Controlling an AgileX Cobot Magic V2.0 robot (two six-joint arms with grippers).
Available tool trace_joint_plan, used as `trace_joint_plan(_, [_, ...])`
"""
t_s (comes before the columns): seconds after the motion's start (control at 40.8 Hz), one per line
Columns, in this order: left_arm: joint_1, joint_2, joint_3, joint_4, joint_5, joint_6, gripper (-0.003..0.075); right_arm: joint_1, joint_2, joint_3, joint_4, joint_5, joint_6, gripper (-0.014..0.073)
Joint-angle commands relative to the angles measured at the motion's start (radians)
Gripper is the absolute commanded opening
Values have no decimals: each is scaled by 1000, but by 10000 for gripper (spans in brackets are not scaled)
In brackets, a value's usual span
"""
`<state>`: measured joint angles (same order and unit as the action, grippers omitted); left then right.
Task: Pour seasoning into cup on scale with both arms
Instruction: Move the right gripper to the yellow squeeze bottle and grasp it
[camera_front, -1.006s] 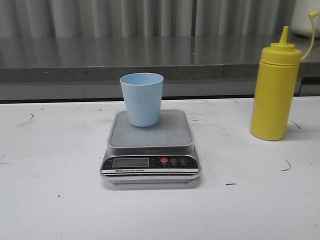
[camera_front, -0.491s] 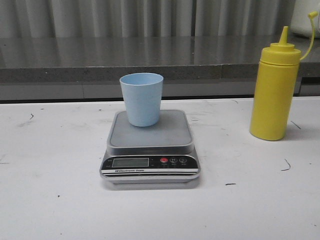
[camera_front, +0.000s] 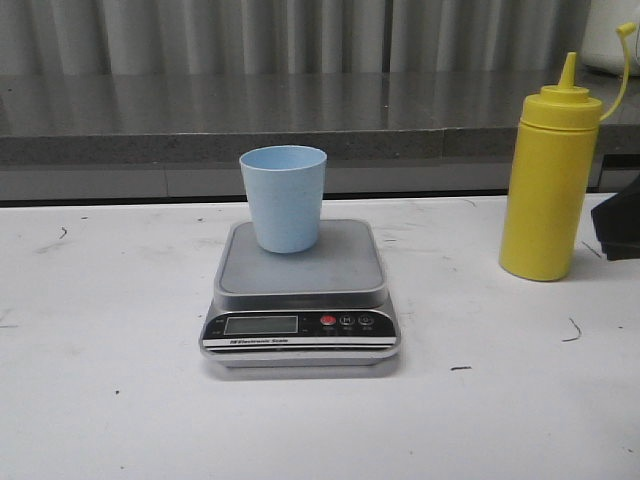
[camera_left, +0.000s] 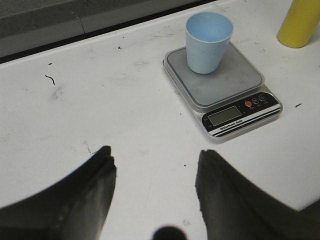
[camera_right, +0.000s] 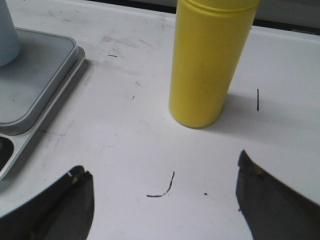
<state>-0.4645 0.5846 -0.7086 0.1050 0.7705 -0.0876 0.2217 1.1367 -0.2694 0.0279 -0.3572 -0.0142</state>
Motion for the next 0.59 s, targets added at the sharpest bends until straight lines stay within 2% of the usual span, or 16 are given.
trace_joint_plan(0.0, [-7,3,-26,-5,-65,-4,365,0,77,0,0,-266,1,601])
trace_joint_plan(0.196, [-7,3,-26,-5,-65,-4,365,0,303,-1,2,-545,1,601])
trace_joint_plan(0.368, [-7,3,-26,-5,-65,-4,365,0,463,-4,91,-805,1,601])
trace_joint_plan(0.491, [-7,3,-26,-5,-65,-4,365,-1,538,-11,112,-903,1,601])
trace_joint_plan(0.564, [-7,3,-26,-5,-65,-4,365,-1,572,-30,121,-910,1,601])
